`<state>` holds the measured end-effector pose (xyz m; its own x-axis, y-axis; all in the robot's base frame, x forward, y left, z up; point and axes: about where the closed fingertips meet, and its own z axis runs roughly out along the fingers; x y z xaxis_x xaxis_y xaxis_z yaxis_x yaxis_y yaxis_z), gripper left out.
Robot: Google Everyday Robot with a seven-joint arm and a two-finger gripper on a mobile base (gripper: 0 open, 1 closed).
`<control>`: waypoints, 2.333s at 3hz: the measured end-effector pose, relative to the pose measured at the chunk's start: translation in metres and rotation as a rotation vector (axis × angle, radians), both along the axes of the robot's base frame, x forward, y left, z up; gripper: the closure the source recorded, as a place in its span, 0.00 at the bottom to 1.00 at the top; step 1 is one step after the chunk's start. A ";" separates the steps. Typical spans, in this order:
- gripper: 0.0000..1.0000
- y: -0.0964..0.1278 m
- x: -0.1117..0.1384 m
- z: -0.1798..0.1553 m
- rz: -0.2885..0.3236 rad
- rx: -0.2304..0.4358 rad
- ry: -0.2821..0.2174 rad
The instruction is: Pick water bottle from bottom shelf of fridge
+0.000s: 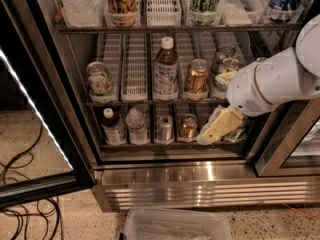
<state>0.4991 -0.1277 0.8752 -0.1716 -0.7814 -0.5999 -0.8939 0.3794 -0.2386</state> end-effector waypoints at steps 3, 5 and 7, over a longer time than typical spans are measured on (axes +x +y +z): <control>0.00 0.059 -0.004 -0.056 -0.017 0.077 0.061; 0.00 0.112 -0.027 -0.143 -0.107 0.103 0.062; 0.00 0.112 -0.015 -0.140 -0.159 0.135 0.023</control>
Offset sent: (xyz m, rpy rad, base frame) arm 0.0034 0.0432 -0.0436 0.0213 0.0405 0.0141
